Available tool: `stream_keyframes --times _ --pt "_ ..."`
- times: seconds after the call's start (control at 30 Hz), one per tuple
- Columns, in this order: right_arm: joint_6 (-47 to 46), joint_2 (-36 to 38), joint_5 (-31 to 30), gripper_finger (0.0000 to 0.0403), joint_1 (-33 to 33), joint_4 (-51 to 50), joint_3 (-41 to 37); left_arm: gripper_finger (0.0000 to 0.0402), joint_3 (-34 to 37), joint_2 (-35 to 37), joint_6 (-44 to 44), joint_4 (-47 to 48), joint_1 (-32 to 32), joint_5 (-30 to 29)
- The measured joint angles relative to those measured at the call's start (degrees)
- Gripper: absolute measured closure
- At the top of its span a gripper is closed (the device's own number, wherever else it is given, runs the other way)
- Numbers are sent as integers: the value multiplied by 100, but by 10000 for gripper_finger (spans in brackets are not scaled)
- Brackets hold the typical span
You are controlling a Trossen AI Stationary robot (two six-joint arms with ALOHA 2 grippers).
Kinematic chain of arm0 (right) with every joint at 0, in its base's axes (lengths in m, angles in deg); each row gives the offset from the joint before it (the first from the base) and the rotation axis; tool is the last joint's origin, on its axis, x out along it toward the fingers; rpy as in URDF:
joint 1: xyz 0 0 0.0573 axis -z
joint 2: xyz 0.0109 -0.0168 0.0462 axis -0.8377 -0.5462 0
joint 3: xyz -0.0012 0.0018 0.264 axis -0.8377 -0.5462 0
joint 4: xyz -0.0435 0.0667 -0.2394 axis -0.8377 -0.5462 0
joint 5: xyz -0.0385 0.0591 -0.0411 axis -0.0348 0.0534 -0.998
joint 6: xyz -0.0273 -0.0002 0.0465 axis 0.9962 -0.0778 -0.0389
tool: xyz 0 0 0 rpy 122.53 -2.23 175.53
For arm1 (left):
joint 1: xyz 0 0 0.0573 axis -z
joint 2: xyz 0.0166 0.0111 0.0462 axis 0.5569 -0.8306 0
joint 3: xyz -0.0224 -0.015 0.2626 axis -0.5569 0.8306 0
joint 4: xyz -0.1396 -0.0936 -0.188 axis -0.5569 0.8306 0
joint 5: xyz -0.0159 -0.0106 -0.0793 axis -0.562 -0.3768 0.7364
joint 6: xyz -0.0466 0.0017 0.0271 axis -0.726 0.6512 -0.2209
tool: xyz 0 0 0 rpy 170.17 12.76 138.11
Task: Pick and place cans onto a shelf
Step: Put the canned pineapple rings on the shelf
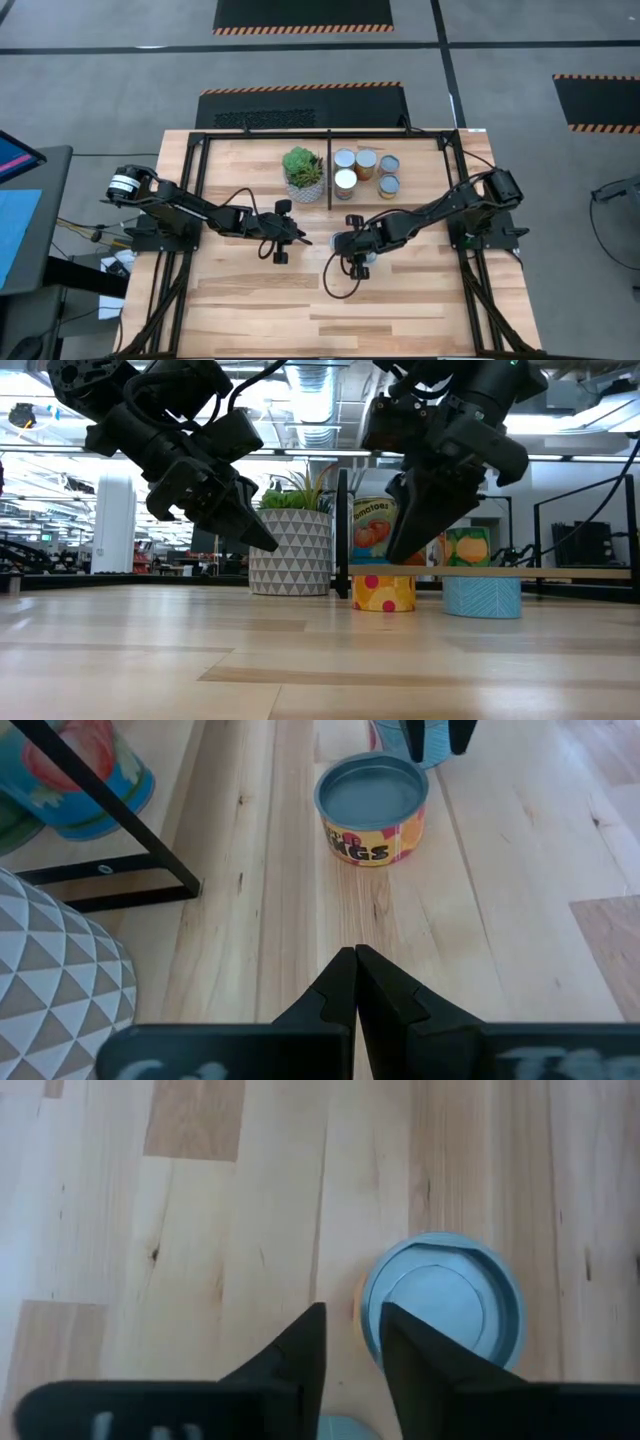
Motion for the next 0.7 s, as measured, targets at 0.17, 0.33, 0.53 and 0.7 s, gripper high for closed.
stream_keyframes --times 0.17,0.33,0.53,0.7 --pt "-1 0 -2 238 7 15 0 401 0 0 -2 0 0 0" --pt "-3 -155 -2 210 11 29 5 401 0 0 -9 0 -1 0" --pt "-43 -372 -42 206 9 32 11 402 0 0 -8 7 0 0" --pt "-108 -374 -36 227 9 145 11 402 0 0 -8 4 0 0"
